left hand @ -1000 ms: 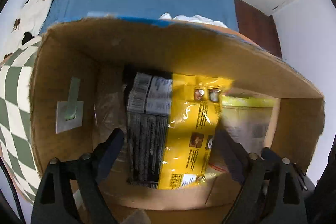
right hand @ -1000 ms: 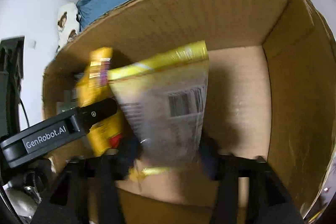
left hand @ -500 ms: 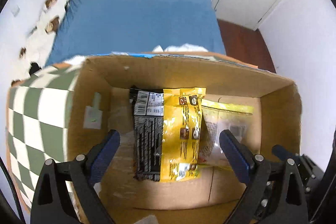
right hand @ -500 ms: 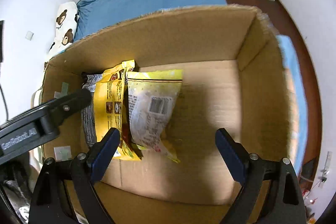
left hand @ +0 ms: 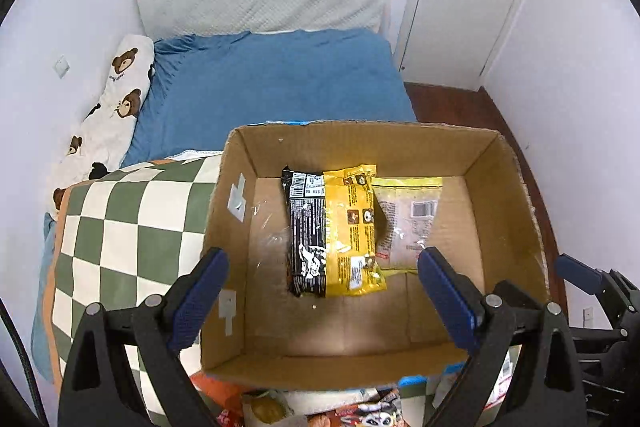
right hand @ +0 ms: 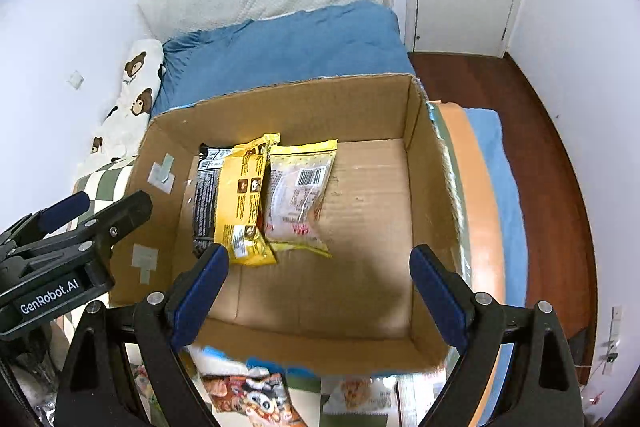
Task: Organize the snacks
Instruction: 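Grasp the orange bag with the left tool while the right tool reaches the panda packet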
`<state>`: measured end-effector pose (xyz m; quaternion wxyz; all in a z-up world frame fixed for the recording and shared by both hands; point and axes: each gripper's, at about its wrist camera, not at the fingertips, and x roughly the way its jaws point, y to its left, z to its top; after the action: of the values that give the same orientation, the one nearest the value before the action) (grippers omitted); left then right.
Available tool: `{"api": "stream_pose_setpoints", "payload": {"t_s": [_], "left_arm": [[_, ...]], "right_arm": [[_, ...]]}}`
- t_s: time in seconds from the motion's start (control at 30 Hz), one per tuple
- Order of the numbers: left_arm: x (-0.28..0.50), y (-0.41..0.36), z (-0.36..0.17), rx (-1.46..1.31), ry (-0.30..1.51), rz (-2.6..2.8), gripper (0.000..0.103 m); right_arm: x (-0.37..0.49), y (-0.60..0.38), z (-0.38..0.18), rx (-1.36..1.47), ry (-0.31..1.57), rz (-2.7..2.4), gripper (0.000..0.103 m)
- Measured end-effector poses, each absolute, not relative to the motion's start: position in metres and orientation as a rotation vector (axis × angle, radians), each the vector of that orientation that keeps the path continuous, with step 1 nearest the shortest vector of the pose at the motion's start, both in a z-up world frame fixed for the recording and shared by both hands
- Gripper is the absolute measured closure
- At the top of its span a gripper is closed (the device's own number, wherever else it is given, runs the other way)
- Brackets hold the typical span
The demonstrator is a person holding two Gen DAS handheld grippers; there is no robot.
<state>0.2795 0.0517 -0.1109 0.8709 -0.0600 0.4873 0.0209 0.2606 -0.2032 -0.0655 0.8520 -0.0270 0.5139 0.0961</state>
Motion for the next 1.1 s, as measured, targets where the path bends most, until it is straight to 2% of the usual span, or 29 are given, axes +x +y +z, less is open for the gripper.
{"api": "stream_pose_setpoints", "payload": {"t_s": [0.37,0.57,0.8,0.93,1.1], "left_arm": [[0.236,0.058,-0.073,-0.13,0.95,0.069,0.006],[0.191,0.062,-0.078,-0.158,0.977,0.092,0.006],[0.131,0.087,-0.131,-0.159,1.107,0.156,0.006],[0.107,0.119,-0.182,-0.132,1.247,0.207,0.006],[0.094,0.164,-0.243,-0.232,1.413,0.249,0.006]], "right_arm": [[0.204,-0.207,-0.018,-0.033,0.972,0.239,0.009],[0.173,-0.22,-0.019,0.034,0.999,0.282,0.009],[0.137,-0.244,-0.079,0.116,1.145,0.291,0.009],[0.117,-0.244,-0.134,0.117,1.284,0.295,0.009],[0.104,-0.228,-0.19,0.065,1.386,0.283,0.009]]}}
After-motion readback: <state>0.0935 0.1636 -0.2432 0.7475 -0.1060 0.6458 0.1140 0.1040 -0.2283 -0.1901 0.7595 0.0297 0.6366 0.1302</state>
